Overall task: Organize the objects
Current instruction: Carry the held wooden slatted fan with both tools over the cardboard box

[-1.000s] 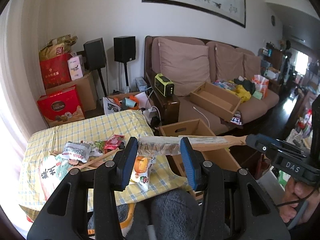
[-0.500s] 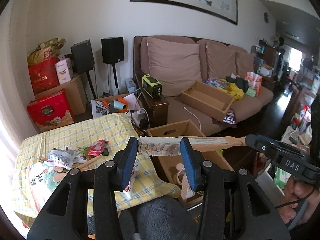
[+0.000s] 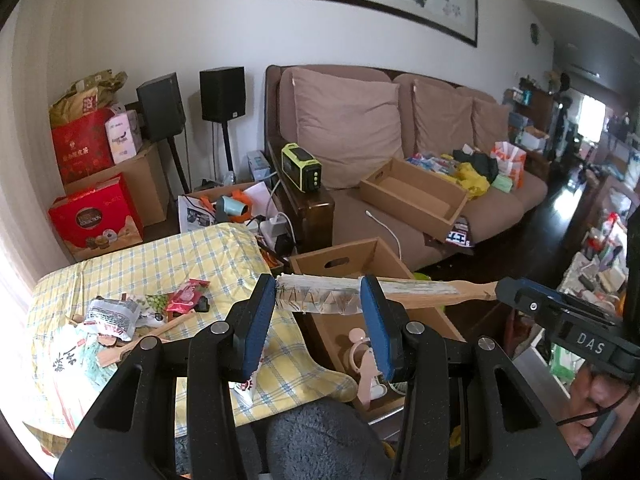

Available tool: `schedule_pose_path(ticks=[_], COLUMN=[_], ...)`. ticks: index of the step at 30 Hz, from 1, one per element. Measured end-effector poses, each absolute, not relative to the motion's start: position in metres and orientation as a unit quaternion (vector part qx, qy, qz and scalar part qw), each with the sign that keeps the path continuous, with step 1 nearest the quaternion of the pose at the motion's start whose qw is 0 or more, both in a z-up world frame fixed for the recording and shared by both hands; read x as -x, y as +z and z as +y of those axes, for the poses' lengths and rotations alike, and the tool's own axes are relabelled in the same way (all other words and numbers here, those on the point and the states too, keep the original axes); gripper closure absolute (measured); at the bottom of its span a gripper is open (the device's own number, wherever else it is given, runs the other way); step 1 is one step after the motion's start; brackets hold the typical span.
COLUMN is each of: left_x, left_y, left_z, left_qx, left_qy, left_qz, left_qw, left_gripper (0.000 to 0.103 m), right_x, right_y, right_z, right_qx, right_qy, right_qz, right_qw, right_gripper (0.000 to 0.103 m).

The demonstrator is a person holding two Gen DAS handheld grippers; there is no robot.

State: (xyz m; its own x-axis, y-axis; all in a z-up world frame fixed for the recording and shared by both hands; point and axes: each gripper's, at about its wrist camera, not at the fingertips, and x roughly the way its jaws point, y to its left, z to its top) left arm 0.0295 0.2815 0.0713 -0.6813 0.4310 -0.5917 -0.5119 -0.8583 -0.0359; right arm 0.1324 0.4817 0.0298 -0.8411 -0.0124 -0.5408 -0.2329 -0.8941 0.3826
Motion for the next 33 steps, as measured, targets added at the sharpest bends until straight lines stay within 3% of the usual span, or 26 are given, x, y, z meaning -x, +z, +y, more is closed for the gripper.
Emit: schedule_pose_path(ticks=[33], left_x=[-0.005], left_y=[0.008], left_z=[0.351], left_qx=[0.345], left_qy=[0.895], left_qz=[0.119], left_qw=[0.255], left_gripper=[0.063], right_x=[-0.118], right_y=[-0.029], right_z=[0.541], right_qx=[0.31], right_qy=[0.908], right_qz=[0.27], right_qw=[0.079], right_gripper=[0.056])
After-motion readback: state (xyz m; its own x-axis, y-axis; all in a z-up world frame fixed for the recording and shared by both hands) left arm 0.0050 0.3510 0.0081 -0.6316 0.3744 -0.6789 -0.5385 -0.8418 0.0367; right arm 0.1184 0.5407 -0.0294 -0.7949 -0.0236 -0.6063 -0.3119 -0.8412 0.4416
